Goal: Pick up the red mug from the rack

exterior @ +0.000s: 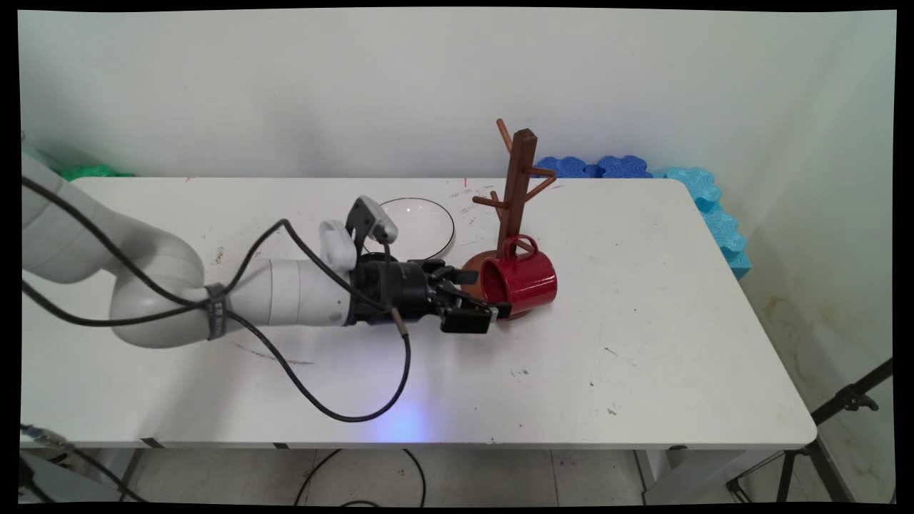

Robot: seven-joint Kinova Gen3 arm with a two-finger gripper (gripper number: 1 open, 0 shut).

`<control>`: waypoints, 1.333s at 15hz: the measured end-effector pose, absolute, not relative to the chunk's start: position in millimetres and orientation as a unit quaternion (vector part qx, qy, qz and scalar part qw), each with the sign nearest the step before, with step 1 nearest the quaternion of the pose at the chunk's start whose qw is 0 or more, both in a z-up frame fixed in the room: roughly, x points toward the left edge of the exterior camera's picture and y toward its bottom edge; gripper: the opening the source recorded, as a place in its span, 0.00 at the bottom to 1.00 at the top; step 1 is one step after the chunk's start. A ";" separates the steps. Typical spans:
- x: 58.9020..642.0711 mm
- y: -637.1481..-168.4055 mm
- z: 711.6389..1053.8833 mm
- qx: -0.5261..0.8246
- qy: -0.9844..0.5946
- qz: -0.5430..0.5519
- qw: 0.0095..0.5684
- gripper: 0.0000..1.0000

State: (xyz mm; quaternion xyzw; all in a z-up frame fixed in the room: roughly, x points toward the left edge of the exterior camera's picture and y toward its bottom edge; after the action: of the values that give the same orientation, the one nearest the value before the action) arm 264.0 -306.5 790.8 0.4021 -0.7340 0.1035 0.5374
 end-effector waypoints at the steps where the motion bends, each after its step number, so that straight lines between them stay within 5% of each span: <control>1: 262.4 -307.2 787.4 0.405 -0.733 0.103 0.537 1.00; 20: 223.6 -341.7 753.9 0.428 -0.712 0.101 0.548 1.00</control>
State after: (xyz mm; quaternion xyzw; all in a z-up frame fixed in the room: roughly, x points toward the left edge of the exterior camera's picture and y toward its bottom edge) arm 223.6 -341.7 753.9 0.4275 -0.7122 0.1006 0.5477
